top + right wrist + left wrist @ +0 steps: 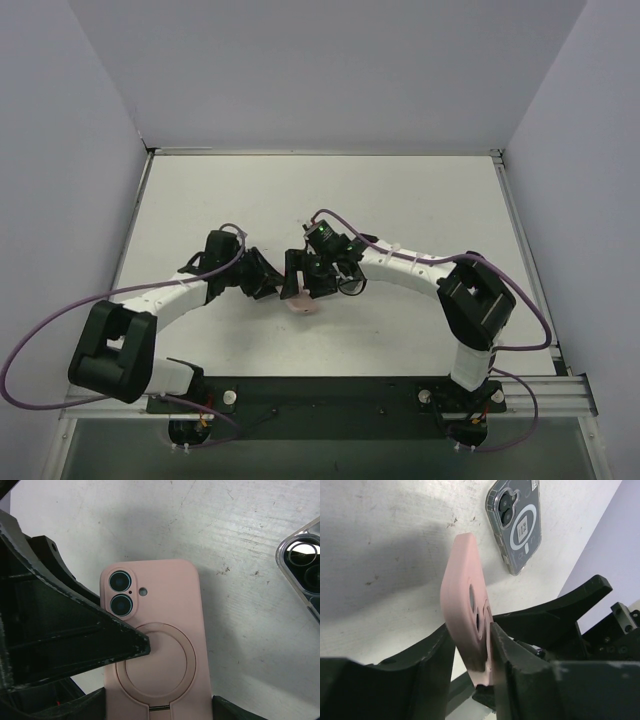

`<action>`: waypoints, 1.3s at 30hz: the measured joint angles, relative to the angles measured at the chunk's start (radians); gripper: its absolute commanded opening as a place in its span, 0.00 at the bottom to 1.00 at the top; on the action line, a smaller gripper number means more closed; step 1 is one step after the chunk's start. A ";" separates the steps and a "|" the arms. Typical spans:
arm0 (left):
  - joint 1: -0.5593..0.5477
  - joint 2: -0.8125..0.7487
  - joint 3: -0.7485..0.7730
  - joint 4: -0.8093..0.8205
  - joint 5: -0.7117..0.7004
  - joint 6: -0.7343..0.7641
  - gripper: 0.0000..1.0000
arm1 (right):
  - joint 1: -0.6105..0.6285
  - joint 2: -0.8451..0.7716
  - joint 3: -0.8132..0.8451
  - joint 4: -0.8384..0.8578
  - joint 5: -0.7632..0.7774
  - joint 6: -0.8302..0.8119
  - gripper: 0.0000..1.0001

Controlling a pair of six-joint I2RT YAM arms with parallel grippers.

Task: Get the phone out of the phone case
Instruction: Pick up the phone at the center of the board.

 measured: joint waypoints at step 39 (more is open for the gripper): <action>-0.172 0.314 0.674 -0.851 -0.441 -0.010 0.00 | 0.268 -0.016 0.124 -0.166 0.611 -0.295 0.61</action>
